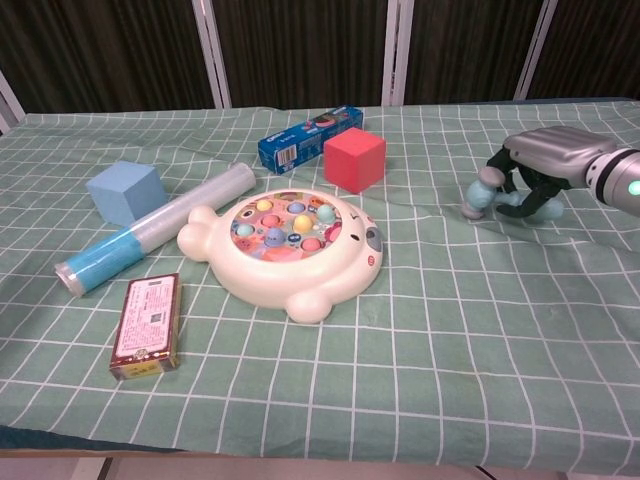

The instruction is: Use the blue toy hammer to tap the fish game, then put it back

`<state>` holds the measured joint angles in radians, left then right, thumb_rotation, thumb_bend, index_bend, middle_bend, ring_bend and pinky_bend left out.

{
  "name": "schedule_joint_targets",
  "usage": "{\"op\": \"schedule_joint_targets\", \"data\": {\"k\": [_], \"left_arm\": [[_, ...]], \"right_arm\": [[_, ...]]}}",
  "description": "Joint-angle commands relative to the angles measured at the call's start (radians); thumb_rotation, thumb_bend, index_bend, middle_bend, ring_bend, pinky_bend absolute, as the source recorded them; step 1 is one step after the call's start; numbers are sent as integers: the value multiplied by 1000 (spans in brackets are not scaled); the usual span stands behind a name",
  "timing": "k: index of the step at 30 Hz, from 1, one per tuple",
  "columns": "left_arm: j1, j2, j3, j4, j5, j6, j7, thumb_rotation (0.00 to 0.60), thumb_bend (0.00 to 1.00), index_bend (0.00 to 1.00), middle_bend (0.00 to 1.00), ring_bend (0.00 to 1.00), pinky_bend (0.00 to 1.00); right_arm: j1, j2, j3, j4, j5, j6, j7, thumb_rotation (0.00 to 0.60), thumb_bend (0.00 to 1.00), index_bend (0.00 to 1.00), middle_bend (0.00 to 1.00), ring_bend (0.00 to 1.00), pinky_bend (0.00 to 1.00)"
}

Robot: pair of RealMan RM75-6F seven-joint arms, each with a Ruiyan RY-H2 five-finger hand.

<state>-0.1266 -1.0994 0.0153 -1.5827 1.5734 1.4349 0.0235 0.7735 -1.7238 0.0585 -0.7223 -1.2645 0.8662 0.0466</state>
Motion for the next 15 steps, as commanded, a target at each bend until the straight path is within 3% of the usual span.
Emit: {"op": "schedule_joint_targets", "data": {"k": [1,15], "left_arm": [[2,-1,1,1,-1,1,-1,600,412,0,14,11,65],[1,1,2,2,-1,0,-4,600,413,0,19,12,65]], "right_arm": [[-1,-22,12,29,-22,-10,35,600,491,940,759,763,780],[-6,-50,36,92,-58,-43,101,600,402,903,760,733,753]]}}
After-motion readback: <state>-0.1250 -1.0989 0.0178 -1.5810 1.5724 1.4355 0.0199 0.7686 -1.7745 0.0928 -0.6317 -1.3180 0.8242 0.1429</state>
